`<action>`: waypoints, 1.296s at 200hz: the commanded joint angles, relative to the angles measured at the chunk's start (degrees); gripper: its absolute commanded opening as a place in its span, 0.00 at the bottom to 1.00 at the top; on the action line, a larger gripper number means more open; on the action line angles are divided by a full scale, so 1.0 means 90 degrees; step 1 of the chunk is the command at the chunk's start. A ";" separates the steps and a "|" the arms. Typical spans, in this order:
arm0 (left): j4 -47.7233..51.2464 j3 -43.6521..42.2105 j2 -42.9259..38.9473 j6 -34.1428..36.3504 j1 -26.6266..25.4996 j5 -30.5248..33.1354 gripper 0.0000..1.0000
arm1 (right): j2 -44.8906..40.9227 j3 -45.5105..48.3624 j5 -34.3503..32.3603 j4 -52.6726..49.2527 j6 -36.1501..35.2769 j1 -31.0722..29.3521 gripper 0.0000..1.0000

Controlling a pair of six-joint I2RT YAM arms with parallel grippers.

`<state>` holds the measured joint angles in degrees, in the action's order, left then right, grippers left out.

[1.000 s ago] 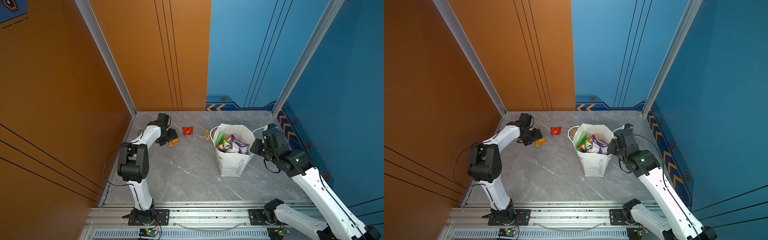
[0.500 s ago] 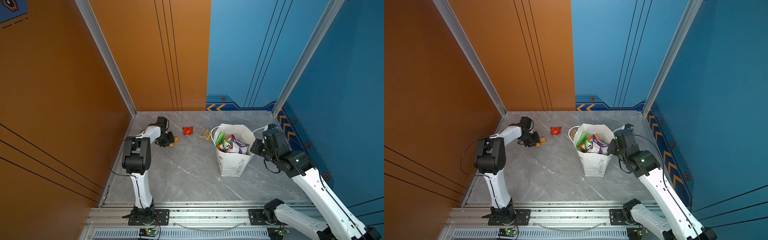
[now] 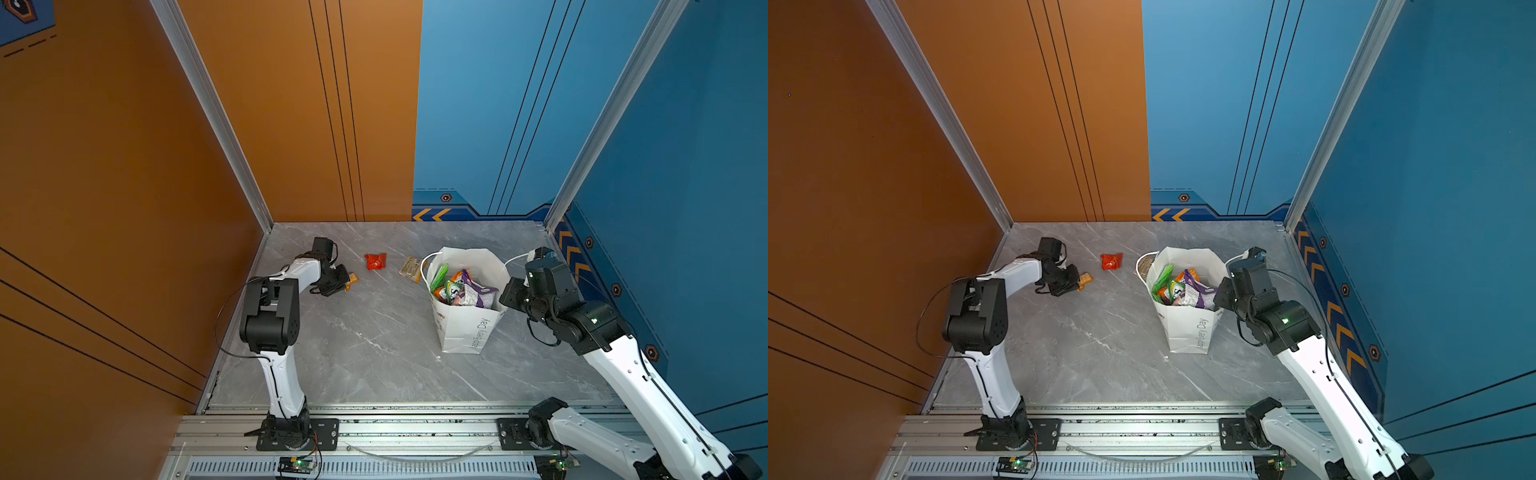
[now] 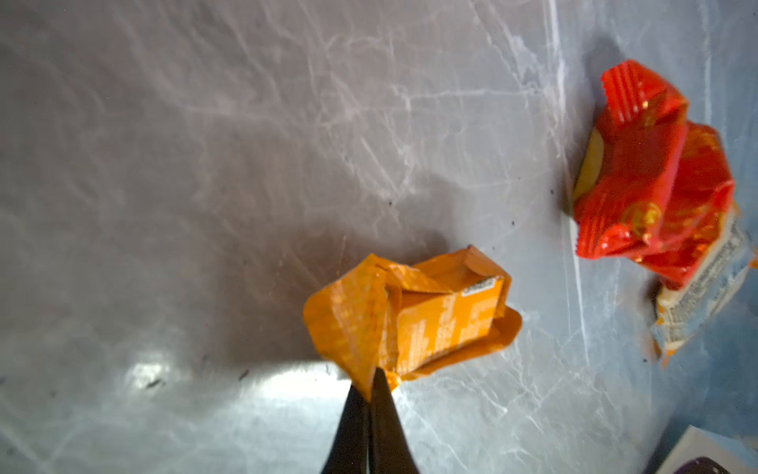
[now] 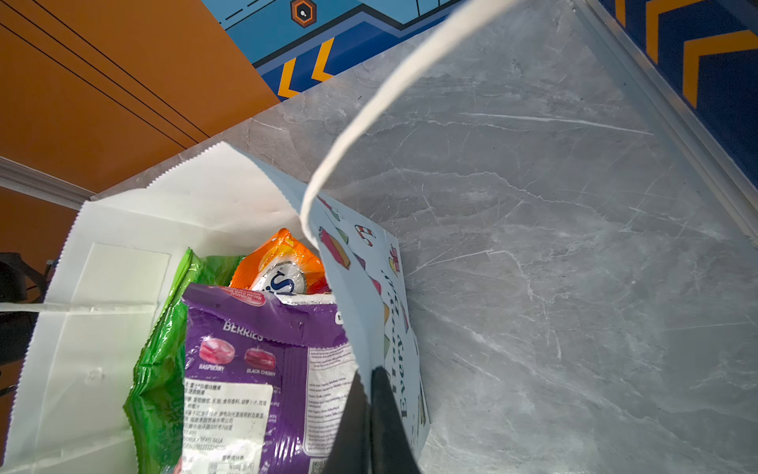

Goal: Place the snacks into the paper bag
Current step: 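Close the left gripper on the yellow-orange snack pack, then lift the yellow-orange pack with the left gripper toward the paper bag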

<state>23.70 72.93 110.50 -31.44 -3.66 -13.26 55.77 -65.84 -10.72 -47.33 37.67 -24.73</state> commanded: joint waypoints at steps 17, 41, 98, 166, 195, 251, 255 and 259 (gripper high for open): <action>-0.0923 -0.1168 -0.1108 -0.0402 -0.0022 -0.0276 0.00 | 0.0073 -0.0135 0.0130 -0.0034 -0.0035 -0.0055 0.00; -0.1317 -0.1966 -0.1657 -0.0562 -0.0041 -0.0381 0.00 | 0.0073 -0.0141 0.0104 -0.0044 -0.0035 -0.0076 0.00; -0.2120 -0.3459 -0.3249 -0.0860 -0.0013 -0.0383 0.00 | -0.0073 -0.0057 0.0011 -0.0088 -0.0035 -0.0113 0.00; -0.1482 -0.4853 -0.5524 -0.0977 -0.0144 -0.0339 0.00 | -0.0229 -0.0069 -0.0009 -0.0097 -0.0026 -0.0250 0.00; -0.0846 -0.5035 -0.6730 -0.1199 -0.0391 -0.0124 0.00 | -0.0192 -0.0106 0.0008 -0.0061 -0.0055 -0.0270 0.00; -0.0167 -0.4697 -0.8271 -0.1427 -0.0598 0.0242 0.00 | -0.0162 -0.0084 0.0046 0.0054 -0.0056 -0.0338 0.00; -0.0143 -0.4626 -0.8289 -0.1428 -0.0621 0.0213 0.00 | -0.0161 -0.0085 0.0040 0.0059 -0.0057 -0.0347 0.00; -0.0106 -0.4557 -0.8305 -0.1424 -0.0648 0.0199 0.00 | -0.0153 -0.0084 0.0040 0.0065 -0.0055 -0.0348 0.00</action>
<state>19.16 28.45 37.39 -43.22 -8.62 -12.58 54.89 -66.04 -10.72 -47.42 37.45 -27.14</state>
